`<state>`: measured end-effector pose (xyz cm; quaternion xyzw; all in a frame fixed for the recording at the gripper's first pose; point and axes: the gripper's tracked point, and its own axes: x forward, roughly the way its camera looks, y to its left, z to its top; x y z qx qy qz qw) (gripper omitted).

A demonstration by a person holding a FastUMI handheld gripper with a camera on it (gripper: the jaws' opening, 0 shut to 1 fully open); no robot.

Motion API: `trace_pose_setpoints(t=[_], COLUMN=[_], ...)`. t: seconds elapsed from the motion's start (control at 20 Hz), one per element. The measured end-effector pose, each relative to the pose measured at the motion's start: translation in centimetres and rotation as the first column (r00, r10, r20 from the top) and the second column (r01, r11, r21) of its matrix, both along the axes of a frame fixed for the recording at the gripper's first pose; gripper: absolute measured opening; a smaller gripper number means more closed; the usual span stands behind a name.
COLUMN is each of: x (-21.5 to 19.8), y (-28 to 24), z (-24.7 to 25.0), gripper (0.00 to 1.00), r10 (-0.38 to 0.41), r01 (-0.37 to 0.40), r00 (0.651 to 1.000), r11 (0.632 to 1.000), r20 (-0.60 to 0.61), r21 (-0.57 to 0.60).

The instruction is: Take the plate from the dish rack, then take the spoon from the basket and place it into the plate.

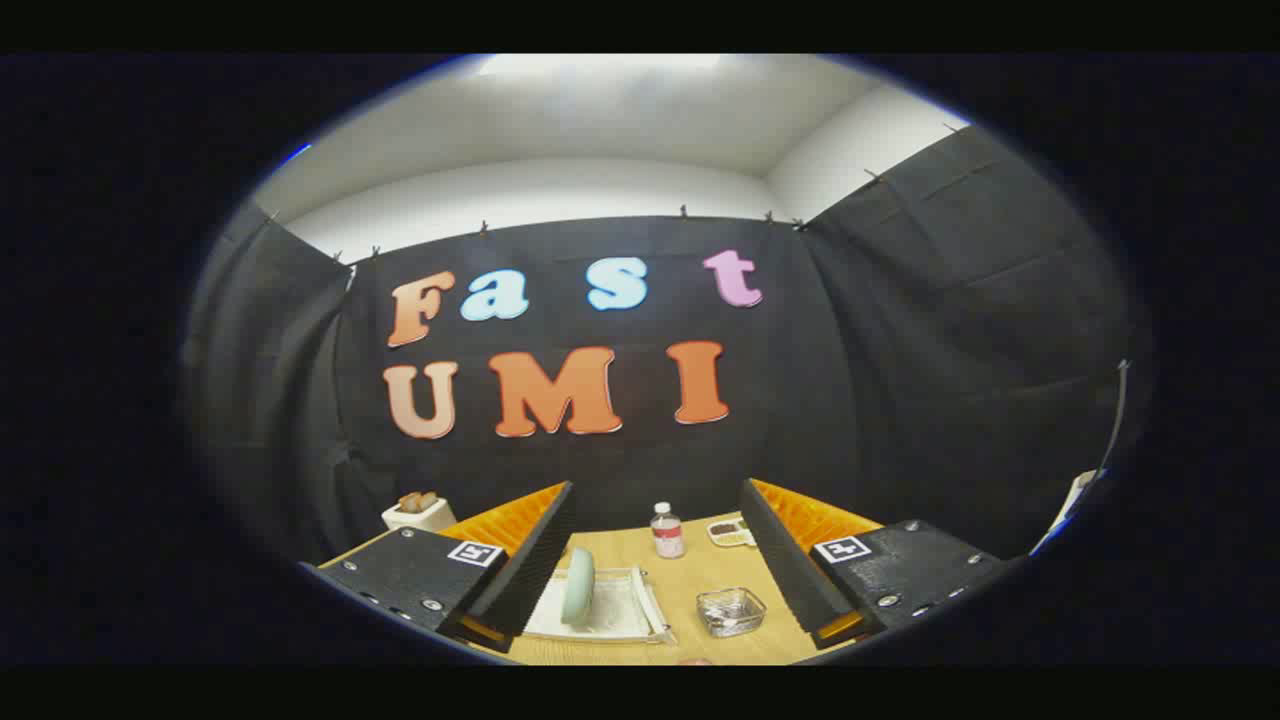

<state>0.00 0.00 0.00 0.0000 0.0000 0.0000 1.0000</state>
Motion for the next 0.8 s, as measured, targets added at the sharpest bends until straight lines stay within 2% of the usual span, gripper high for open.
trace_pose_setpoints(t=[0.55,0.8], x=[0.4,0.8], y=[2.5,2.4], z=[0.2,-0.1], gripper=[0.97,0.97], r10=[0.070,0.073], r01=[-0.073,-0.077], r00=[0.995,0.992], r11=[0.996,0.996], r20=[-0.075,-0.106], r21=[-0.044,-0.038])
